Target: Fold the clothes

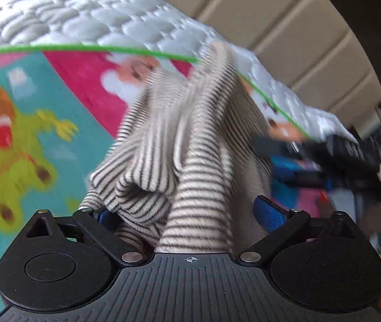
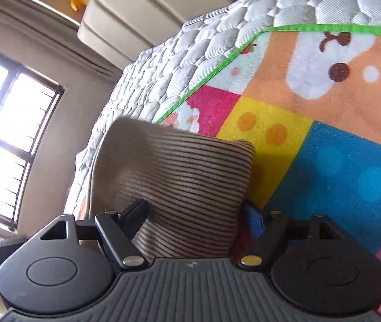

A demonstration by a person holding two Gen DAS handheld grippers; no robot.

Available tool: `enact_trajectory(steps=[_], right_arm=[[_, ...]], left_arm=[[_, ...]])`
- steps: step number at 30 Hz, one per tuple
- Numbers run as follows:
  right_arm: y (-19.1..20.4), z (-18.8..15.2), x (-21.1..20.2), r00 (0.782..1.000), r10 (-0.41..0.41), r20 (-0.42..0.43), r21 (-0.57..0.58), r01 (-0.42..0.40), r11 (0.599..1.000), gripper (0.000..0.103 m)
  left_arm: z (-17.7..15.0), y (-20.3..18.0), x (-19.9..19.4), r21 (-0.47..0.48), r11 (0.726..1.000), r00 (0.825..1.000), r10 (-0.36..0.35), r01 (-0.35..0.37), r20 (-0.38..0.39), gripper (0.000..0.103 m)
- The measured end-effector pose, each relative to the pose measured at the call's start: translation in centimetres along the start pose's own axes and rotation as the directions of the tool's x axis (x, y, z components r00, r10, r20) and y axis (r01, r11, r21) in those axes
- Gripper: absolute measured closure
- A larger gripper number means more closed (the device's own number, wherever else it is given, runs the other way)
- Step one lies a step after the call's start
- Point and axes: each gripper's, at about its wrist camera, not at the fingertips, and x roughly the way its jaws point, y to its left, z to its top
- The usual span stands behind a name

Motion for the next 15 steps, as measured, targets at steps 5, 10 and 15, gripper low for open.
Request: enact_trajectory(steps=[5,10,15], right_arm=[[1.0,0.5,-1.9,0.997,-0.037,0.071,-0.09,0.044,0.995,0.023],[2.3,0.1,-5.3,0.986,-0.079,0.147,-0.175,0.104,0.979,0.006],[1.8,-1.1,-5.5,0.983,-0.126,0.13,-0.112,0.141,0.984,0.0]], left_arm=[[-4.4,-4.8,0.3,-0.006,0.994,0.99,-0.113,0.113,-0.082,0.003],[-5.8,-7.1,-2.2,-0.005,0.994,0.993,-0.112,0.112,-0.047,0.003],[-5.7,-4.9,-6.4,-0.18,0.982,0.991,-0.032,0.055,0.128,0.003]])
